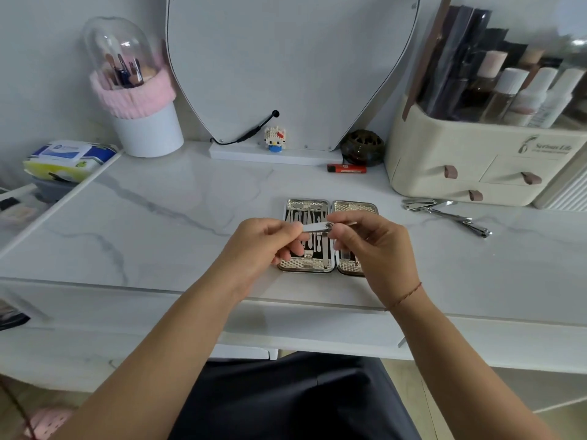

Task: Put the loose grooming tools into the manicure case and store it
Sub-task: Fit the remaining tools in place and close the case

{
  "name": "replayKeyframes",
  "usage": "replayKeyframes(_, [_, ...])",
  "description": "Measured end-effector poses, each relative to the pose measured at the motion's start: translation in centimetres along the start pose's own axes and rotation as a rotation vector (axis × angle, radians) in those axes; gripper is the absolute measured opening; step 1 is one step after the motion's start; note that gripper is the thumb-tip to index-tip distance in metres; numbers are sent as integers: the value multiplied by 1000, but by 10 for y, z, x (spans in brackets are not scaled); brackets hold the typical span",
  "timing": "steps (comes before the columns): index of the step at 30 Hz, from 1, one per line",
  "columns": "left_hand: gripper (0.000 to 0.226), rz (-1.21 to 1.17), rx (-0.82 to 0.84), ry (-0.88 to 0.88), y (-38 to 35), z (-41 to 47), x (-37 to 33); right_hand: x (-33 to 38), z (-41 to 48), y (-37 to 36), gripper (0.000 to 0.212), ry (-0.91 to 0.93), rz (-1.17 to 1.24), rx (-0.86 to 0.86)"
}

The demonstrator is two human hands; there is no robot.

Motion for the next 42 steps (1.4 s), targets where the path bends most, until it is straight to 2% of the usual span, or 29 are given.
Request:
replayKeyframes(2, [19, 201, -77, -141, 6, 3, 5, -3, -1, 4, 15, -9, -55, 8])
replayKeyframes(5, [57, 492, -107, -254, 16, 6, 15, -4, -2, 13, 14, 40, -300, 109])
replayKeyframes(9, [71, 534, -21, -259, 18, 7, 23, -4, -3, 24, 8, 146, -574, 272])
replayKeyframes(15, [79, 622, -35, -288, 15, 10, 27, 2, -1, 28, 9, 322, -700, 359])
replayKeyframes(19, [80, 629, -42, -287, 15, 9, 26, 5, 1, 26, 11, 346, -702, 457])
replayKeyframes(23, [75, 640, -48, -293, 14, 8, 26, 1, 0, 25, 13, 308, -664, 451])
replayKeyframes(31, [72, 652, -66, -314, 13, 7, 23, -11, 5, 8, 6, 40, -496, 452])
replayKeyframes(35, [70, 651, -69, -323, 13, 5, 22, -14, 12, 7, 7, -24, -464, 510])
replayKeyframes(39, [69, 631, -62, -318, 13, 5, 22, -15, 17, 12, 15, -121, -263, 465])
replayKeyframes(42, [67, 643, -62, -321, 13, 6, 22, -15, 17, 19, 11, -154, -145, 427])
Point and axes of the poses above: each hand's wrist, its own z-axis towards the middle knuckle, its own y-axis out of the back of the hand, x = y × z, the point moved 3 cm from there along z, towards the middle knuckle, and after that the axes turned 12 degrees about y, right-handed, at the moved point
